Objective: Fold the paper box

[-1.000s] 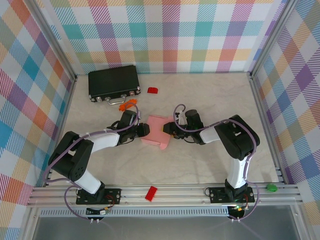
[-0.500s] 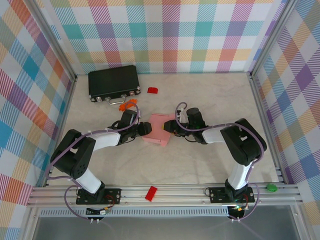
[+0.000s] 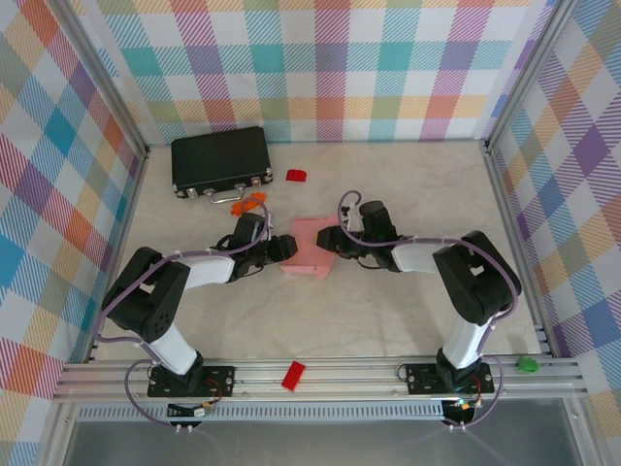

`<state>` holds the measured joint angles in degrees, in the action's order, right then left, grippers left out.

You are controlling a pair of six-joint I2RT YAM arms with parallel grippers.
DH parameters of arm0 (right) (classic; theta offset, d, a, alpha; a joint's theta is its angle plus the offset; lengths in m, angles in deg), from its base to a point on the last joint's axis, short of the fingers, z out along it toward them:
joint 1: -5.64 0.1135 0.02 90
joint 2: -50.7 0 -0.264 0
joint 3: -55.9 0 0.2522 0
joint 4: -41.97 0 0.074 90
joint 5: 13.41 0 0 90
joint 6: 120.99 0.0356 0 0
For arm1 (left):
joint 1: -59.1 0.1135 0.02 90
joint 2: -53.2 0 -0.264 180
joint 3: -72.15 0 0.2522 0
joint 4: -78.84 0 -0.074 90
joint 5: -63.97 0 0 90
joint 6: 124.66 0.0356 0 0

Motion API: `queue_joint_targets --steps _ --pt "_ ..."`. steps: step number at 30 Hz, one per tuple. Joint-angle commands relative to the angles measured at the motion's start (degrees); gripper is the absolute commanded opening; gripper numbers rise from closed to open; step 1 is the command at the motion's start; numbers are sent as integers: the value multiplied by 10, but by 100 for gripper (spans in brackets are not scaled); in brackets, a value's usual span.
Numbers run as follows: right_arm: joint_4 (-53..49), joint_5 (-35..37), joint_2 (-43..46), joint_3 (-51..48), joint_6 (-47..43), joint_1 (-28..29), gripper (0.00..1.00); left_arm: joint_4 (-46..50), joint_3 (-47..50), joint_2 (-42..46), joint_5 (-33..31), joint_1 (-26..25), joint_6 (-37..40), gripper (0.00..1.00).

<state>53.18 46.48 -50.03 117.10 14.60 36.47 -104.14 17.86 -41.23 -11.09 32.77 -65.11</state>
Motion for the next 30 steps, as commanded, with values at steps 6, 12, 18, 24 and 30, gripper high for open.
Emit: queue_joint_targets --steps 6,12,18,24,30 --pt "4 -35 26 50 -26 22 47 53 11 -18 20 -9 5 54" --pt "-13 -38 18 73 -33 27 47 66 8 -16 3 -9 5 55" --pt "-59 -20 15 96 -49 32 47 90 1 -9 -30 -9 4 56" --pt "-97 0 41 106 -73 32 48 132 -10 19 -79 -9 9 56" --pt "-167 49 77 126 -116 32 49 163 -23 45 -124 -9 18 58"
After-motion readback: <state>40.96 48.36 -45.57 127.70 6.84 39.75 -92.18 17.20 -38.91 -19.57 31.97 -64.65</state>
